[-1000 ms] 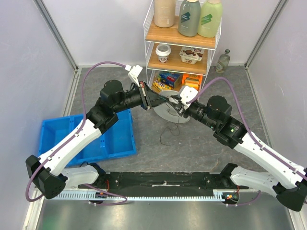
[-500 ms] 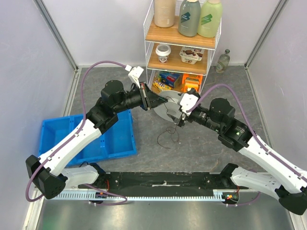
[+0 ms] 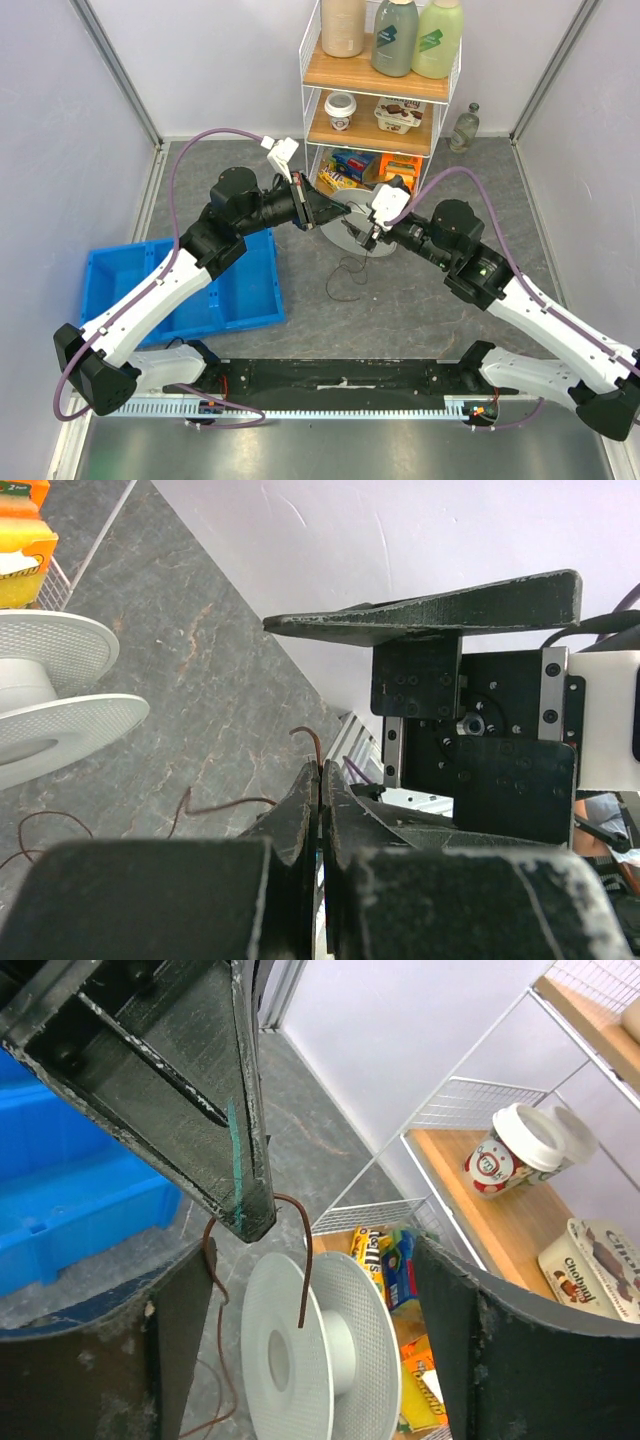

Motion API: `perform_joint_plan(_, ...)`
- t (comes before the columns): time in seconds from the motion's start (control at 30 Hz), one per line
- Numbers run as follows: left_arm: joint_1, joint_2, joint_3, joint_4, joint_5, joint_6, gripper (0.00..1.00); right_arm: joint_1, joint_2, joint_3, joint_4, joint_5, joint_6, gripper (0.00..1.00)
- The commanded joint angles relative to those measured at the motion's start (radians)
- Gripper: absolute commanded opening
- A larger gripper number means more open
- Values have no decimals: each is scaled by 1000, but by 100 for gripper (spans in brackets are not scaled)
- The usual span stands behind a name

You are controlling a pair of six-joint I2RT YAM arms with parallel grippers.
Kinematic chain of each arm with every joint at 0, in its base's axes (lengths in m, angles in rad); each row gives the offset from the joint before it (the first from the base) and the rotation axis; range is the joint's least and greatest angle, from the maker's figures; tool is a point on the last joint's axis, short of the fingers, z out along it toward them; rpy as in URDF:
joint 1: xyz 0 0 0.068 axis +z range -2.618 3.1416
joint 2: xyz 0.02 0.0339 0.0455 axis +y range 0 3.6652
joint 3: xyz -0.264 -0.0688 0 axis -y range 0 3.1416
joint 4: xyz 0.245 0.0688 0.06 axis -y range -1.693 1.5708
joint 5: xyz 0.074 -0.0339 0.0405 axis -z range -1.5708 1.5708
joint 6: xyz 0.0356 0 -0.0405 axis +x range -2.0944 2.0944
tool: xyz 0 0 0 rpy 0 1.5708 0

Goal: Wrap the cables

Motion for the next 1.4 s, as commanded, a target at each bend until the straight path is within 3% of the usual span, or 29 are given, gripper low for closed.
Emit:
perform_joint_plan(0.0, -1, -15, -5, 77, 30, -57, 2, 1, 0, -23, 106, 12, -22, 82)
perform_joint_plan(0.43, -1, -18, -19, 98, 33, -98, 2, 1, -24, -72, 142, -25, -32, 36)
perform_joint_plan(0.63, -1, -21, -25, 95, 33, -90, 2, 1, -27, -71, 140, -12, -25, 21)
perform_joint_plan(0.77, -1, -23, -31, 91, 33, -77, 2, 1, -26, -62, 129, 12, -22, 1)
perform_joint_plan(0.8, -1, -20, -32, 94, 36, -69, 2, 1, -27, -60, 125, 14, -21, 0)
perform_joint_plan(0.93, 5, -18, -8, 63, 98, 75, 47, 1, -29, -45, 79, 29, 16, 0)
perform_joint_plan(1.07, 91, -15, 43, -71, 241, 293, 70, -26, -58, -36, -48, 63, 88, 0)
perform_joint_plan(1.2, 237, 45, 104, -185, 449, 556, 78, -113, -93, -6, -188, 31, 197, 0)
perform_joint_plan(1.3, 254, 141, 213, -357, 459, 858, 76, -187, -108, 23, -289, -12, 231, 0)
perform_joint_plan(1.37, 252, 206, 276, -440, 489, 978, 75, -230, -113, 50, -360, -38, 205, 0)
